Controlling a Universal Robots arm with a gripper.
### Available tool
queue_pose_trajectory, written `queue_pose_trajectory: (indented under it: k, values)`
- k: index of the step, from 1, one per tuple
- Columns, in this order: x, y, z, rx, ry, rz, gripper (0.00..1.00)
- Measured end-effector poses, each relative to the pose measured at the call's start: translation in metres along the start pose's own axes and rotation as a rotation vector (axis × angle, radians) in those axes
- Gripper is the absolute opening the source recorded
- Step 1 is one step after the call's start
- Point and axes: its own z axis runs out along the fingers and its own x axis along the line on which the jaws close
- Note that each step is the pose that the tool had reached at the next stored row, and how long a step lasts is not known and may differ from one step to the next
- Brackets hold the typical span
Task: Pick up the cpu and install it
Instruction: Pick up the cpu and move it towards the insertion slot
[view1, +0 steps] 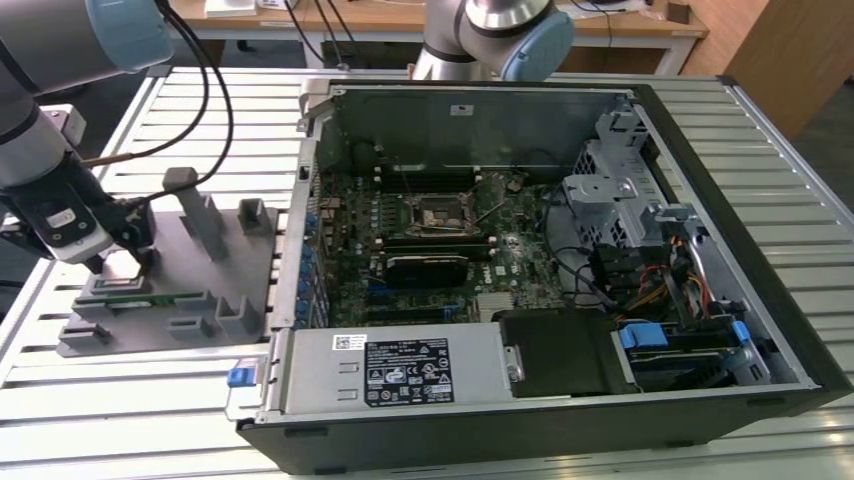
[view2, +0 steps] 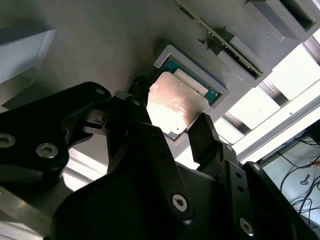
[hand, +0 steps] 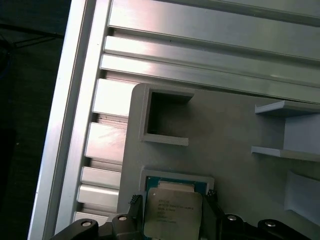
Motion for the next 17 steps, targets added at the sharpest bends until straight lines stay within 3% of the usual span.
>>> queue_pose_trajectory:
  k: [9, 11, 15, 17]
  values:
    - [-0.0001, 0.0000, -0.0002, 0.0027, 0.0002, 0.001, 0.58]
    - [0.0000, 0.0001, -0.0003, 0.0135, 0.0015, 0.003, 0.65]
    - [0.0000, 0.0000, -0.0002, 0.0387, 0.0028, 0.015, 0.65]
    - [0.0000, -0.0001, -0.0002, 0.0426, 0.0029, 0.024, 0.65]
